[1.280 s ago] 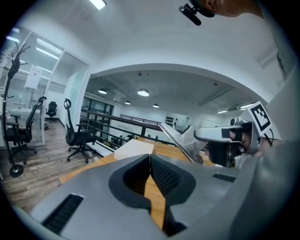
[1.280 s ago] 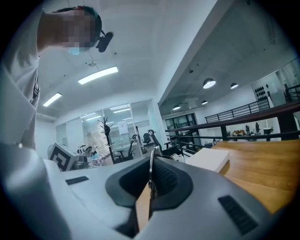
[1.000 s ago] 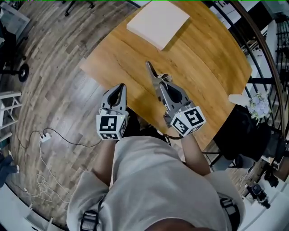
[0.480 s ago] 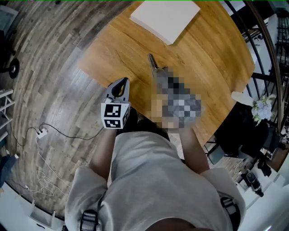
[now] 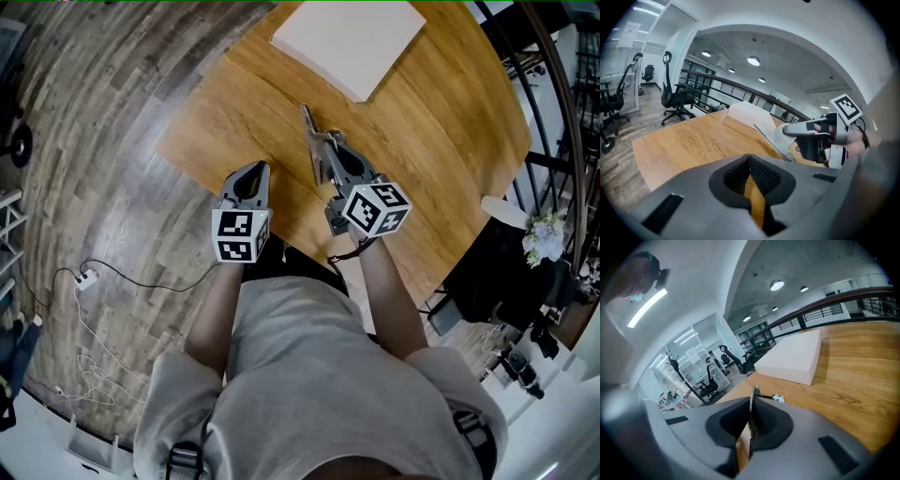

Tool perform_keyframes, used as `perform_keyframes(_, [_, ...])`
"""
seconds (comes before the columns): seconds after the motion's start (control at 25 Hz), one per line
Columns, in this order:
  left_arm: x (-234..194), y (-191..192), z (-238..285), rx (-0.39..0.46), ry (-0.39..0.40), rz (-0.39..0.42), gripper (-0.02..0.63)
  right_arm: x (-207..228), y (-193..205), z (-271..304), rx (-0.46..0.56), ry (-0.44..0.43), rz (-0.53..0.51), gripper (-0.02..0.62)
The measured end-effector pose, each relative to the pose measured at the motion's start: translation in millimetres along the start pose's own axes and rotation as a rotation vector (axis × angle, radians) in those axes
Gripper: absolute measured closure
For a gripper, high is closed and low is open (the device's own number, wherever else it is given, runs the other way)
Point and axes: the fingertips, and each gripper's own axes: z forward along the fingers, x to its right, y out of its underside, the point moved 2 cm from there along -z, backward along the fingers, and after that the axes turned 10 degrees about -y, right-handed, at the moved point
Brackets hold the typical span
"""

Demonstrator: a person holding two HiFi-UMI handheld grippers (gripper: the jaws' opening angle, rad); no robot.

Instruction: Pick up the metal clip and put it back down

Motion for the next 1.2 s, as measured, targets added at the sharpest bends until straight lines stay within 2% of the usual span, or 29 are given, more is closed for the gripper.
perform_keyframes(0.36, [-11.7,7.6,11.2,-0.043,0.009,0.003,0.581,24.1,5.3,35.9,-0.033,0.022,0.028,0.565])
perform_keyframes(1.0, [-13.9,18.9,8.1,-0.075,0.004,0.010,0.581,44.5,18.8,35.5,-0.018,0.041,0.114,0.565])
perform_keyframes(1.2, [-10.8,21.5,3.1,-0.085,-0.003,0.022,0.581,50.1,25.7,32.8,-0.041,0.046,0.119,0.563])
